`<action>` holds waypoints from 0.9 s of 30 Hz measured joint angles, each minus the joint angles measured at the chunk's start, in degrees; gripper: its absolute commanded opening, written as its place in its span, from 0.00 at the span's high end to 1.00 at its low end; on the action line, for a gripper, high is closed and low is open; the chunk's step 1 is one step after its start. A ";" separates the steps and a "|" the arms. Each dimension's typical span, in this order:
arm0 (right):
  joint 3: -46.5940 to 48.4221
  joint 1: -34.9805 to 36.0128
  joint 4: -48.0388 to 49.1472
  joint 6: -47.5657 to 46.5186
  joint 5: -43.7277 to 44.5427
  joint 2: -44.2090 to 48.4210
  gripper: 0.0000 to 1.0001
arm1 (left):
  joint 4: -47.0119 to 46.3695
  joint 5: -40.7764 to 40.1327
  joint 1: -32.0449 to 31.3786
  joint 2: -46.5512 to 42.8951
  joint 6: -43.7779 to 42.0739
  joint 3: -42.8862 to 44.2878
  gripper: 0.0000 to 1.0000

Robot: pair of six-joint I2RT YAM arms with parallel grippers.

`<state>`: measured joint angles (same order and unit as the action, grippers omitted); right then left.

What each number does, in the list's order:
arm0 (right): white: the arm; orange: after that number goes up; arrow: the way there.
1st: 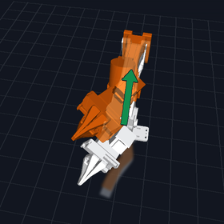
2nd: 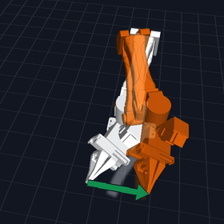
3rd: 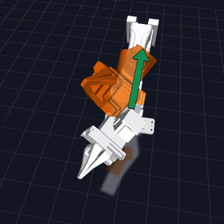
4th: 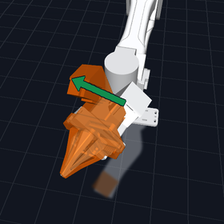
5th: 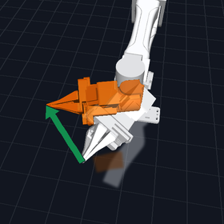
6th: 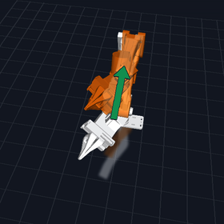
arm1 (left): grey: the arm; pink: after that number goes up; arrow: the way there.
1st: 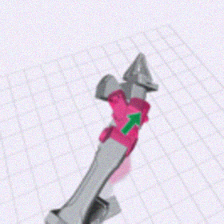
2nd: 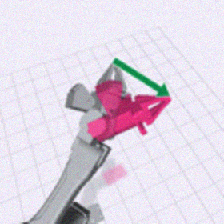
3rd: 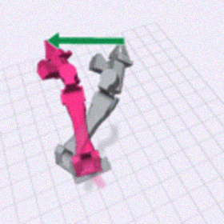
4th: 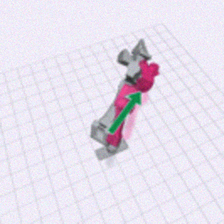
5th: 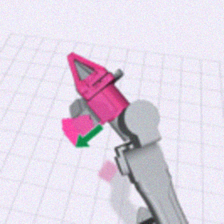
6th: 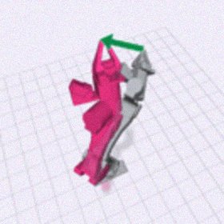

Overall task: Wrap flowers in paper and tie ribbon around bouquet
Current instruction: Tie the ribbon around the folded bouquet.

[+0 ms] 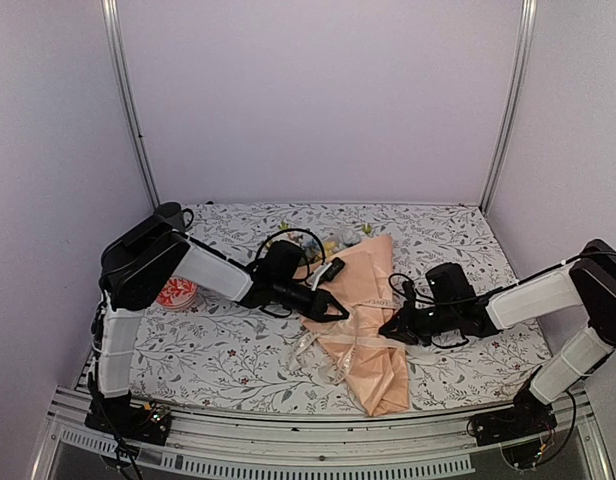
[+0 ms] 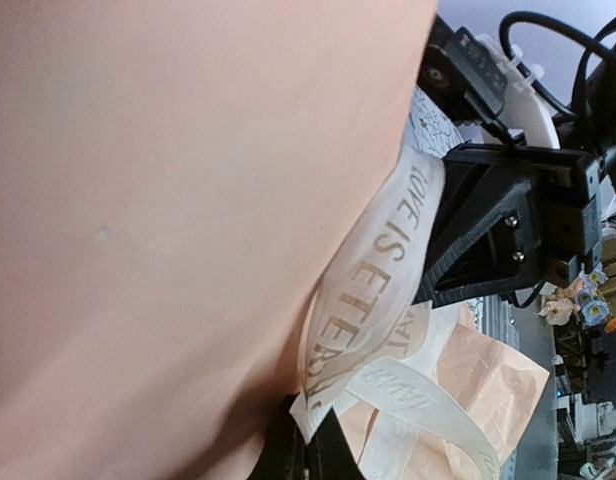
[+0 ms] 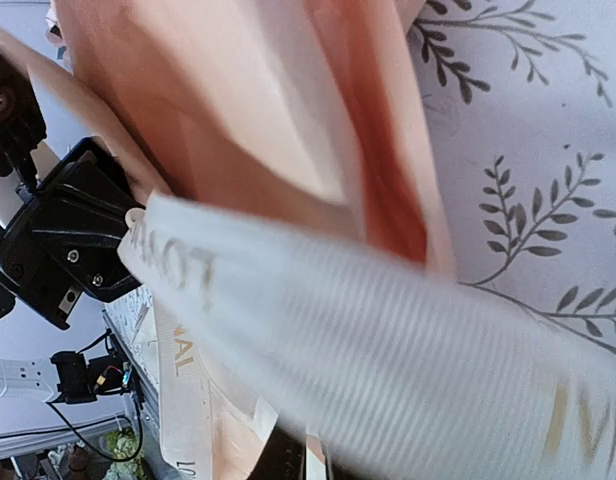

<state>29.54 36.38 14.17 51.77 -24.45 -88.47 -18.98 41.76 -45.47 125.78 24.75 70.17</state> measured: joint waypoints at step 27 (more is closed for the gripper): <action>20.20 1.73 -20.52 -26.64 -2.69 -6.21 0.61 | 2.75 -0.20 0.11 0.37 0.31 1.77 1.00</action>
<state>49.74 38.11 -6.35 25.12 -27.14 -94.67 -16.23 41.56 -45.36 126.15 25.06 71.94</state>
